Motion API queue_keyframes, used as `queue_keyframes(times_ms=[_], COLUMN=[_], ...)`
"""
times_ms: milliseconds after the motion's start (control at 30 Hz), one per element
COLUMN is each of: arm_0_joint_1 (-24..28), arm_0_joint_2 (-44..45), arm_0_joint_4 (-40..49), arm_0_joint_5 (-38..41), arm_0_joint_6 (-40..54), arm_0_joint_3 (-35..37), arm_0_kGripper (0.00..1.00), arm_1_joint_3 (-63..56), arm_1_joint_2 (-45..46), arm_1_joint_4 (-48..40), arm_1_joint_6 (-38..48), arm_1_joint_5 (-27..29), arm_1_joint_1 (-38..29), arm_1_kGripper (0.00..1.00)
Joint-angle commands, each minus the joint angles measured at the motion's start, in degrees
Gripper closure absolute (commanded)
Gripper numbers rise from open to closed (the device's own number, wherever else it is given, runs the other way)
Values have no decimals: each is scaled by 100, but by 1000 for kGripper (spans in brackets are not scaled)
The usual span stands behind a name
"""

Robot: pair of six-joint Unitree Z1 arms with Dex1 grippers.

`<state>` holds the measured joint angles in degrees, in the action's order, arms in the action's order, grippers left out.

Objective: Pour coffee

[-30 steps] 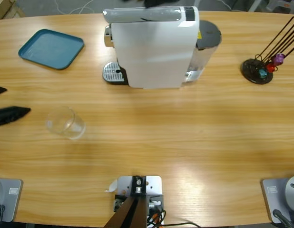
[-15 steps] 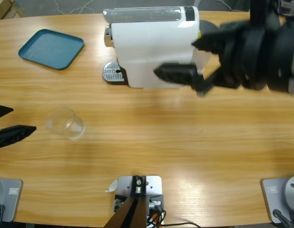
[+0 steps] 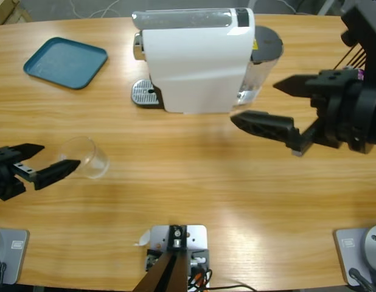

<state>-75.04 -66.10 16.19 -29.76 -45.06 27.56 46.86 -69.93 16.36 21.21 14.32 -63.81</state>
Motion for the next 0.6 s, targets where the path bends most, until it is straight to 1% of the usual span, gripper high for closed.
queue_keyframes(times_ms=[33,200,333,500,600], arm_0_joint_1=[-345,-345,-345,-345,-345], arm_0_joint_2=[-799,-1225,-1706,-2151,-2253], arm_0_joint_4=[-863,-1046,-1498,-1523,-1523], arm_0_joint_5=[-165,-406,-469,-766,-928], arm_0_joint_6=[-330,-500,-648,-1154,-1353], arm_0_joint_3=[-493,-562,-615,-659,-704], arm_0_kGripper=[0,0,0,4,10], arm_1_joint_3=[-420,-415,-415,-397,-406], arm_1_joint_2=[610,601,616,549,572], arm_1_joint_4=[271,275,324,306,310], arm_1_joint_6=[23,23,23,23,46], arm_1_joint_5=[76,22,0,-1,-17], arm_1_joint_1=[-61,-61,-61,-61,-61], arm_1_kGripper=[0,0,0,0,0])
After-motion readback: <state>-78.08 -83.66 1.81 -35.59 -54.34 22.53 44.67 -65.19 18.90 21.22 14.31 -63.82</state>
